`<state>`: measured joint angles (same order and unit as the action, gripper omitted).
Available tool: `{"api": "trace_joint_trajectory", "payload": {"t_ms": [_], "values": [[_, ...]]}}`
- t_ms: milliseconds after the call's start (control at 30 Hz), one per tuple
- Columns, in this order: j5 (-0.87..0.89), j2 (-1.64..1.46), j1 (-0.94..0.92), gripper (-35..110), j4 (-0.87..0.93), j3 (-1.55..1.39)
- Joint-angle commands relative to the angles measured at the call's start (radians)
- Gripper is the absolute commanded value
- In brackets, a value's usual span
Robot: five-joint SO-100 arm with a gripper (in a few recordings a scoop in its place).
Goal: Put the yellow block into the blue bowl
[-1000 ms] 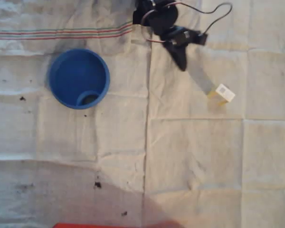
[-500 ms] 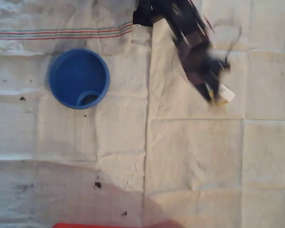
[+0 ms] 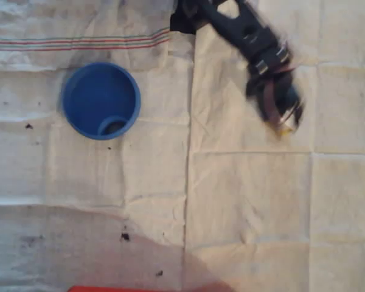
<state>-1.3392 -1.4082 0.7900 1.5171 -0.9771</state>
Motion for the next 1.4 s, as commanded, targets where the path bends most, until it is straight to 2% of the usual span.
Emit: {"api": "trace_joint_trajectory", "payload": {"t_ms": [0,300,767,1033,1367], "values": [[-0.015,-0.017,0.014,22,0.097,0.106],[-0.018,0.003,0.021,29,0.121,0.106],[-0.103,0.101,0.012,30,0.103,0.12],[-0.133,0.173,-0.018,30,-0.012,0.114],[-0.129,0.241,-0.021,30,-0.048,0.109]]}}
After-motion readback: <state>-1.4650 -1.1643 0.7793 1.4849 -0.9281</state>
